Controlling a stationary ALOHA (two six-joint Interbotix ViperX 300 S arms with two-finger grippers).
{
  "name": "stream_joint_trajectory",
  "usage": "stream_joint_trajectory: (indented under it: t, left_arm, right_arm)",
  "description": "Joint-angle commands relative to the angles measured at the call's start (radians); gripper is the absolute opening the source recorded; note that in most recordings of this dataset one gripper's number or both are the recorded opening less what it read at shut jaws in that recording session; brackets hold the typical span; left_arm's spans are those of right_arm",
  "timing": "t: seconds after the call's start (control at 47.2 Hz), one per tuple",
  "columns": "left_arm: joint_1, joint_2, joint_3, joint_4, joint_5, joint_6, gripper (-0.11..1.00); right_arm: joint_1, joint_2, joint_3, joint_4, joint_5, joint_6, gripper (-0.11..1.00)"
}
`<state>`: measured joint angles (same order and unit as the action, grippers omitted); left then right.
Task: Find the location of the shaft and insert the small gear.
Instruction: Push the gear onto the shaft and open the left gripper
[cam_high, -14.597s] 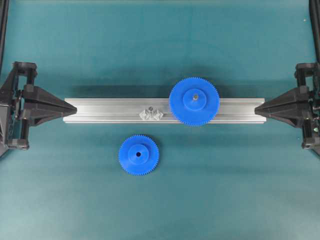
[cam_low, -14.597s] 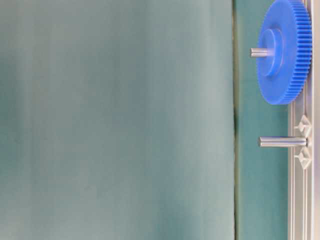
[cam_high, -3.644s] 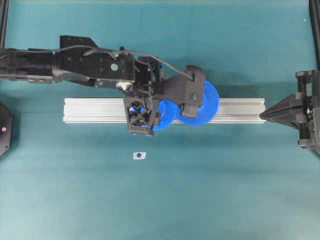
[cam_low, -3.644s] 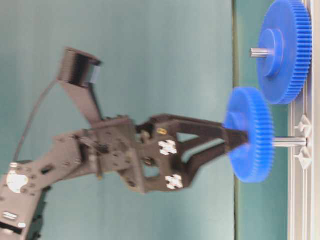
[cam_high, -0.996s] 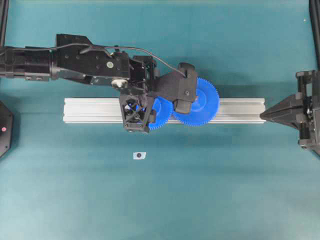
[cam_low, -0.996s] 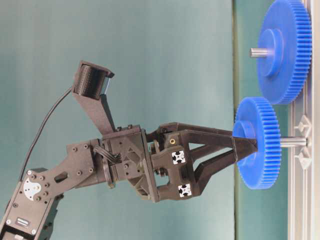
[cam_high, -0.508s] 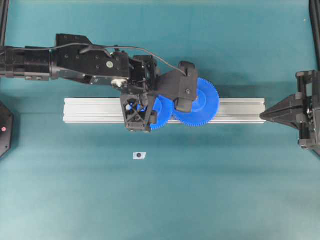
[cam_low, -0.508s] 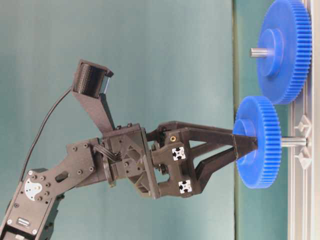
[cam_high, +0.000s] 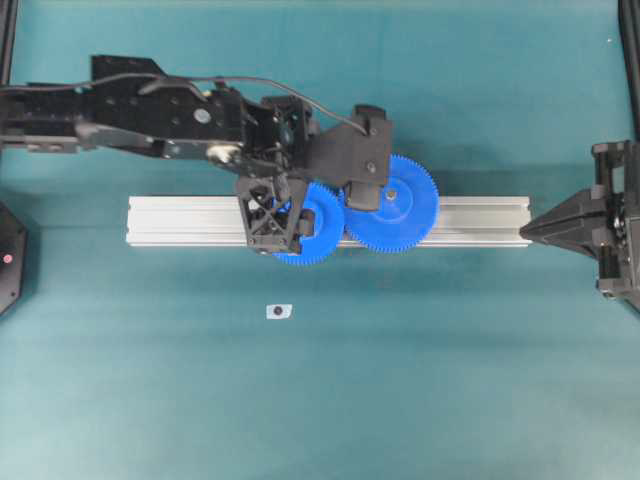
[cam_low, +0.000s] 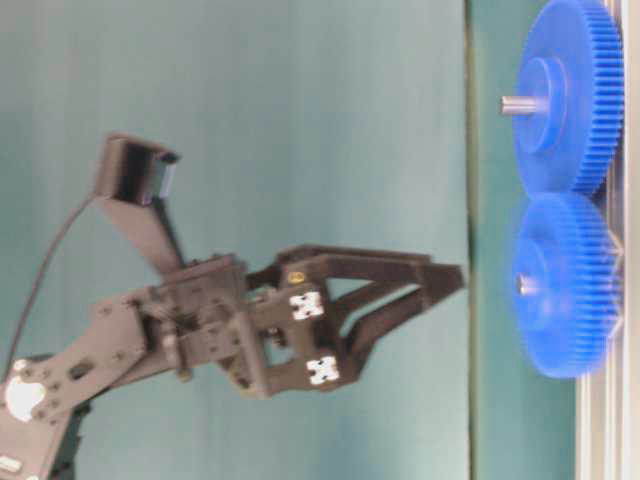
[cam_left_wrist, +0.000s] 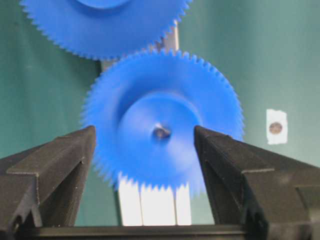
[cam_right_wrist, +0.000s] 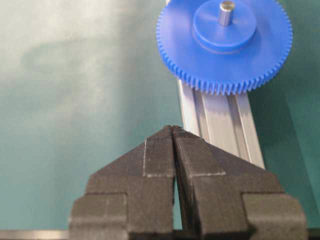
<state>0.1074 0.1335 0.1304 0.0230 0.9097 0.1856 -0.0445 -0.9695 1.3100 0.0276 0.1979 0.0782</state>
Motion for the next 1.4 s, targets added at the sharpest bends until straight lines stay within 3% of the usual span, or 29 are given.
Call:
stream_joint_trajectory:
  t: [0.0, 1.377]
  left_arm:
    - [-0.011, -0.029, -0.012, 0.003, -0.003, -0.012, 0.76]
    - [-0.032, -0.061, -0.015, 0.003, 0.032, -0.063, 0.76]
  right_arm:
    - [-0.002, 0.006, -0.009, 0.002, -0.009, 0.023, 0.02]
    - [0.000, 0.006, -0.009, 0.000, -0.009, 0.034, 0.02]
